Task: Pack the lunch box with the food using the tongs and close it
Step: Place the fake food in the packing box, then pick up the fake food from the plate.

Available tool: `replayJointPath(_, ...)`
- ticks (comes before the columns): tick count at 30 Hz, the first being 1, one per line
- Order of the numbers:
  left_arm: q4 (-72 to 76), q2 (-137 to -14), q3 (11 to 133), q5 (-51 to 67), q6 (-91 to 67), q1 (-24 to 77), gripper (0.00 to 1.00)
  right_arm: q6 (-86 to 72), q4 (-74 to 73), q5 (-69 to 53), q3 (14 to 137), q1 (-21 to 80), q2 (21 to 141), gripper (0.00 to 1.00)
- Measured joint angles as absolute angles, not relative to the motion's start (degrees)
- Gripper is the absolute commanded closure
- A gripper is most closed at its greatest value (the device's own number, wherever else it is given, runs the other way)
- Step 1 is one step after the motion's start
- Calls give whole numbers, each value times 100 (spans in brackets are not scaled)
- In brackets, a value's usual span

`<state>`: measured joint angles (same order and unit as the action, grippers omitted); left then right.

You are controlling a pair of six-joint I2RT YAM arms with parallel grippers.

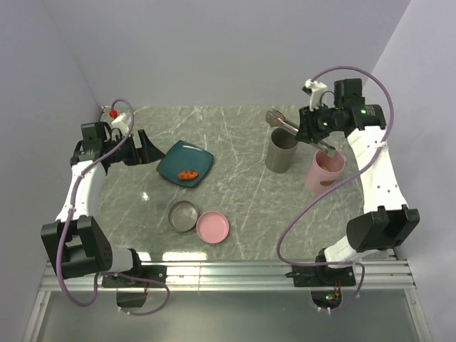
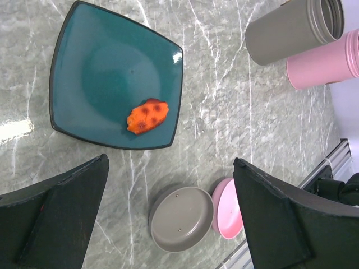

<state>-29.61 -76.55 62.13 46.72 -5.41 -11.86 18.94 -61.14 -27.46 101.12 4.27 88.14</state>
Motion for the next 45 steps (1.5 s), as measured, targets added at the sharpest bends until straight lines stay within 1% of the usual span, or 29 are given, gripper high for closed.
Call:
replayJointPath(6,-2961,-7677,6213,4674,-567,-1186,1,2075,-6316,-2692,9909,-89,8724,64)
replayJointPath(12,-2961,-7677,6213,4674,-565,-1186,1,2211,-6388,-2534,9616,-202,8722,64)
replayJointPath(15,-2956,-7677,6213,4674,-565,-1186,0,2226,-6434,-2477,9588,-202,8724,61)
replayJointPath(17,-2952,-7677,6213,4674,-565,-1186,1,2228,-6431,-2464,9588,-202,8722,57)
replayJointPath(18,-2950,-7677,6213,4674,-565,-1186,1,2235,-6434,-2447,9588,-202,8724,53)
replayJointPath(22,-2945,-7677,6213,4674,-565,-1186,1,2263,-6447,-2401,9588,-202,8726,45)
replayJointPath(25,-2945,-7677,6213,4674,-565,-1186,1,2285,-6499,-2401,9605,-202,8735,45)
replayJointPath(29,-2941,-7677,6213,4674,-565,-1186,1,2314,-6582,-2423,9699,-202,8750,47)
replayJointPath(33,-2941,-7677,6213,4674,-565,-1186,1,2379,-6722,-2596,10014,-167,8774,47)
replayJointPath(36,-2941,-7677,6213,4674,-565,-1186,1,2443,-6785,-2714,10405,21,8836,47)
replayJointPath(38,-2941,-7677,6213,4676,-565,-1186,1,2506,-6753,-2797,10573,353,8884,47)
replayJointPath(45,-2928,-7677,6213,4862,-692,-1186,1,2694,-6449,-2862,10532,2071,9290,48)
